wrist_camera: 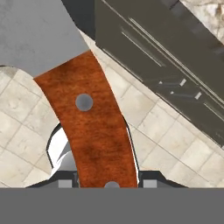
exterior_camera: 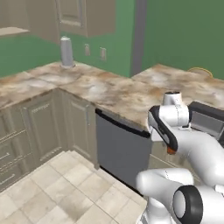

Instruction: Move the cutting board and knife to the sink. Then move spray from the cabinet to the counter.

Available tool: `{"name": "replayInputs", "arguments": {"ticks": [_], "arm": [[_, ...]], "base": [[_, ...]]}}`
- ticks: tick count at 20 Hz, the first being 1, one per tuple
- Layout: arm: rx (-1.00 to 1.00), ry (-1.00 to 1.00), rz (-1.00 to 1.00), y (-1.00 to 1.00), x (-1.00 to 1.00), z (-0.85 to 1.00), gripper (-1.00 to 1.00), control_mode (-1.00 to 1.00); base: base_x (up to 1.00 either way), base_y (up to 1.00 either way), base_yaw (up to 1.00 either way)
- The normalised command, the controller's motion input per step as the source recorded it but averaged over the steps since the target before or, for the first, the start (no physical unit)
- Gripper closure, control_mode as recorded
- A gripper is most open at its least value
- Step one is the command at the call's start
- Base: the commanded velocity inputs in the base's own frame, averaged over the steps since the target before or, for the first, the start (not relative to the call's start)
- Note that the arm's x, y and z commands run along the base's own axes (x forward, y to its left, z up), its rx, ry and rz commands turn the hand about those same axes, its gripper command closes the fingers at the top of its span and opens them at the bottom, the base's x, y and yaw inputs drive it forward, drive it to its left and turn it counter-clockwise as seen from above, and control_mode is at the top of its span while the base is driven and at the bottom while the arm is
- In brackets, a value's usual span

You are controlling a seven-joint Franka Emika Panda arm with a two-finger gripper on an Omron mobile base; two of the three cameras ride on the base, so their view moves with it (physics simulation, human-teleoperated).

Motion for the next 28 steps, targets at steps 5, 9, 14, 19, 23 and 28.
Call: {"name": "replayInputs", "arguments": {"ticks": [5,9,14,19,23,28], "arm": [[0.0,0.0,0.0,0.0,0.0,0.0,1.0,1.0],[0.0,0.0,0.0,0.0,0.0,0.0,1.0,1.0],[0.0,0.0,0.0,0.0,0.0,0.0,1.0,1.0],[0.0,0.0,0.0,0.0,0.0,0.0,1.0,1.0],[0.0,0.0,0.0,0.0,0.0,0.0,1.0,1.0],[0.0,0.0,0.0,0.0,0.0,0.0,1.0,1.0]], "base": [[-0.18,0.0,-0.71],[-0.14,-0.04,-0.65],[-0.11,-0.36,-0.39],[-0.09,-0.55,-0.22],[-0.01,-0.51,-0.26],[0.05,-0.37,-0.22]]}}
